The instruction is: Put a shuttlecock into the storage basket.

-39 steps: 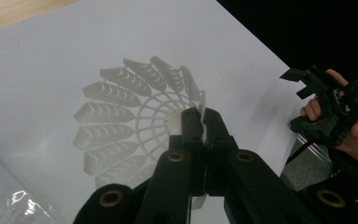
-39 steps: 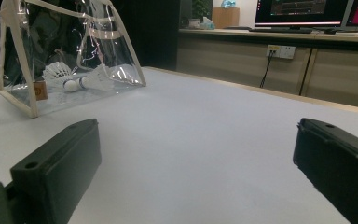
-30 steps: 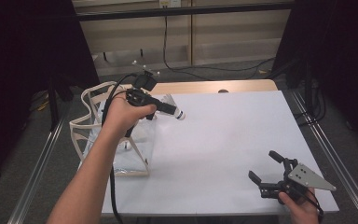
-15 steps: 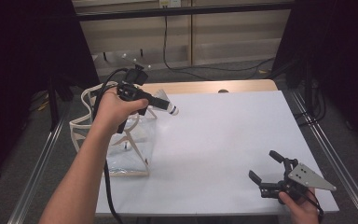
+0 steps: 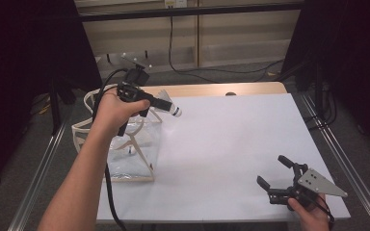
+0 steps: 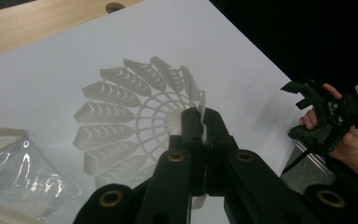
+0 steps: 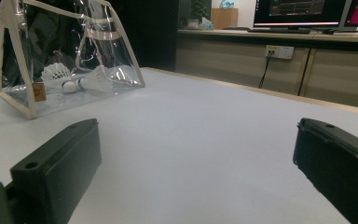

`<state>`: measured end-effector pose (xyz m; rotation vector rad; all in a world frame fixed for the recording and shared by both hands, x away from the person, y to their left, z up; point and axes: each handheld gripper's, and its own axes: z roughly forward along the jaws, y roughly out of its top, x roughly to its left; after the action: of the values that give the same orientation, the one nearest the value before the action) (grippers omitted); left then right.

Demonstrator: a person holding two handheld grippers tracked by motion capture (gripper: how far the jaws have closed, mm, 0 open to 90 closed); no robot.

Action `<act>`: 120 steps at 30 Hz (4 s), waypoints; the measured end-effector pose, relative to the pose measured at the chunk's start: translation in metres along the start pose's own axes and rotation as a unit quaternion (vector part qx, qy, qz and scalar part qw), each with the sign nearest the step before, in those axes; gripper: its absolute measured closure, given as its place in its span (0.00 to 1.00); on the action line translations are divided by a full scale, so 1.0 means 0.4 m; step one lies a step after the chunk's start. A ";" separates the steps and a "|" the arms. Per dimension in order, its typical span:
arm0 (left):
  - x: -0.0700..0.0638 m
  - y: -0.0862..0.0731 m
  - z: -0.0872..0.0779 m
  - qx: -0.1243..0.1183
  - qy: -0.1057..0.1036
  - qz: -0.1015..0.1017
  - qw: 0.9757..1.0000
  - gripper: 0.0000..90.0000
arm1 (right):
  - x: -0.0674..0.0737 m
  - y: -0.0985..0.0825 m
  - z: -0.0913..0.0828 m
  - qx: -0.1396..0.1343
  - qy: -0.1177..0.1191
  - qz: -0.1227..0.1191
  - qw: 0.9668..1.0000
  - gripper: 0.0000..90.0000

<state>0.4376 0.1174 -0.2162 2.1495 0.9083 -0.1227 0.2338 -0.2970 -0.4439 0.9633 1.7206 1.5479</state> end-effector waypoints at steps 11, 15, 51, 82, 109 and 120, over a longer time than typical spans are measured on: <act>0.013 0.002 -0.030 -0.005 0.011 -0.007 1.000 1.00 | -0.001 0.000 0.000 -0.002 0.000 0.001 1.000 0.01; 0.016 0.002 -0.041 -0.003 0.013 -0.006 1.000 1.00 | -0.001 0.000 0.000 -0.002 0.000 0.000 1.000 0.01; 0.042 -0.003 -0.111 -0.007 0.037 0.000 0.999 1.00 | -0.001 0.001 -0.001 -0.003 0.001 0.000 1.000 0.01; 0.068 -0.025 -0.170 -0.004 0.053 -0.007 0.999 1.00 | -0.001 0.000 0.000 -0.002 0.000 0.000 1.000 0.01; 0.084 -0.042 -0.194 -0.001 0.060 -0.013 0.998 1.00 | -0.001 0.000 -0.001 -0.002 0.000 0.000 1.000 0.01; 0.092 -0.051 -0.202 0.003 0.063 -0.014 0.998 1.00 | -0.001 0.000 -0.001 -0.002 0.000 -0.001 1.000 0.01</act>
<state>0.4358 0.2036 -0.1866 2.1696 1.0114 -0.0043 0.2339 -0.2976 -0.4438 0.9594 1.7176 1.5502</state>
